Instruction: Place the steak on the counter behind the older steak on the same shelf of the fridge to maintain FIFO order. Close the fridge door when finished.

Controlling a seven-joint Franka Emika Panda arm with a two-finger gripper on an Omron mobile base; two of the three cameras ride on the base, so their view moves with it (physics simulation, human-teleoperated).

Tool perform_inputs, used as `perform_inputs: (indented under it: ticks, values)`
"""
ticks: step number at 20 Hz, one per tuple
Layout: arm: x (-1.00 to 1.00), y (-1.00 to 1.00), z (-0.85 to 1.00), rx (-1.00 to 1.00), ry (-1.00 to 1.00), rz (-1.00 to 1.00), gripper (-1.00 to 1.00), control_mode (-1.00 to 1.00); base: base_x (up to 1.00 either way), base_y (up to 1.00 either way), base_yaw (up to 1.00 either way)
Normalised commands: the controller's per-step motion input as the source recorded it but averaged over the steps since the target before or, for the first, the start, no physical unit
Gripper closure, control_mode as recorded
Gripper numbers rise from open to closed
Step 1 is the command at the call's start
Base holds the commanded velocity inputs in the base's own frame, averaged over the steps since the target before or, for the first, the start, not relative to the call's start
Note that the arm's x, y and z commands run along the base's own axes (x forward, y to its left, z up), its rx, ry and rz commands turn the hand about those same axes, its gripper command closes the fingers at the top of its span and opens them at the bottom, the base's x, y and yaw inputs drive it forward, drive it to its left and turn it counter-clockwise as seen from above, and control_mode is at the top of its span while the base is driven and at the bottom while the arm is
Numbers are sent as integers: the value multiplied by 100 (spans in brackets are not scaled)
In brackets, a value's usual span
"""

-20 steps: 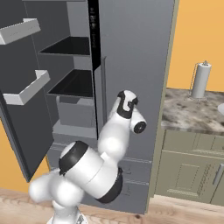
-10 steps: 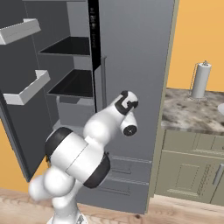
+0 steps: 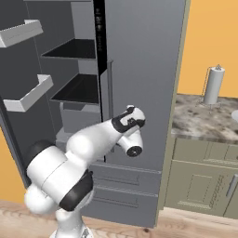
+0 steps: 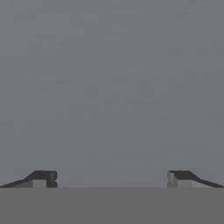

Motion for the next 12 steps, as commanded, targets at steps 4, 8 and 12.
perform_inputs:
  ticks: [4,8,12]
  values:
    - [-100,-17,39,1,-6,0,-100,-100,0,0,0]
    - [-100,-3,58,0,-3,0,-100,-100,0,0,0]
    - [-100,0,76,0,0,0,-100,-100,0,0,0]
